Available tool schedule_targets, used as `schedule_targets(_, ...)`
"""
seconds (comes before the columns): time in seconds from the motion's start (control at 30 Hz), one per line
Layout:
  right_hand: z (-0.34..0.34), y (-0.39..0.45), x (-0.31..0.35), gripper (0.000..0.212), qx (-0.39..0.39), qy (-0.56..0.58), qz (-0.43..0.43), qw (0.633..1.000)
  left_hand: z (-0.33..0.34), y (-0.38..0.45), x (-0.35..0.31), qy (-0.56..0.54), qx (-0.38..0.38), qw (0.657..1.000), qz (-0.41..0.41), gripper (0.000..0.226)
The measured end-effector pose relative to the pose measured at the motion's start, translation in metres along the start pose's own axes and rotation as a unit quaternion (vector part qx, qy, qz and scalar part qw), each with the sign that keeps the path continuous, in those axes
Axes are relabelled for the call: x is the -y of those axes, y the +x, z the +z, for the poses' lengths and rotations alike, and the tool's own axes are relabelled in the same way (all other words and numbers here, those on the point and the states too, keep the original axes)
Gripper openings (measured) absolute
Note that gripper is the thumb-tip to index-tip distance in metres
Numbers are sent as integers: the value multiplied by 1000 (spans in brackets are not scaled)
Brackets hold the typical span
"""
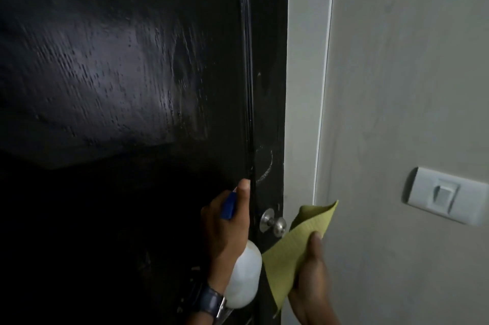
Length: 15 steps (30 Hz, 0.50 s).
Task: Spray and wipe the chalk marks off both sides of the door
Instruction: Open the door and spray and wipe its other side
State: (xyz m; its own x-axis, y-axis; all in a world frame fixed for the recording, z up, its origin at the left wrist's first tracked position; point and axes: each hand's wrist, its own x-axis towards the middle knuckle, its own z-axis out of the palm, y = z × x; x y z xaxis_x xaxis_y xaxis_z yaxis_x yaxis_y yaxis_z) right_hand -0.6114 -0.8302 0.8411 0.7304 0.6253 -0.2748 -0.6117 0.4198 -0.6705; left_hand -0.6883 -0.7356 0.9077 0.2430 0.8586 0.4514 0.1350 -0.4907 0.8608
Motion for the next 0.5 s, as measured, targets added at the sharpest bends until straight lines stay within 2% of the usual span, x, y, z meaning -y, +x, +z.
schedule_targets(0.07,5,-6,1,61,12,-26,9,1000,-1,1,0,-1,19,1000,12,86)
schedule_targets(0.2,4,-3,1,66,-12,-27,-9,1000,-6,1,-7,-24,35,999,5,86)
schedule_targets(0.33,-2,13,2,68,-4,-44,-24,999,-2,0,-6,-26,56,998,-3,96)
schedule_targets(0.43,3,37,4,67,5,-79,-67,995,-1,5,0,-35,47,998,-20,98)
schedule_targets(0.5,27,62,18,78,27,-148,-136,979,0,12,9,-43,17,999,-22,95)
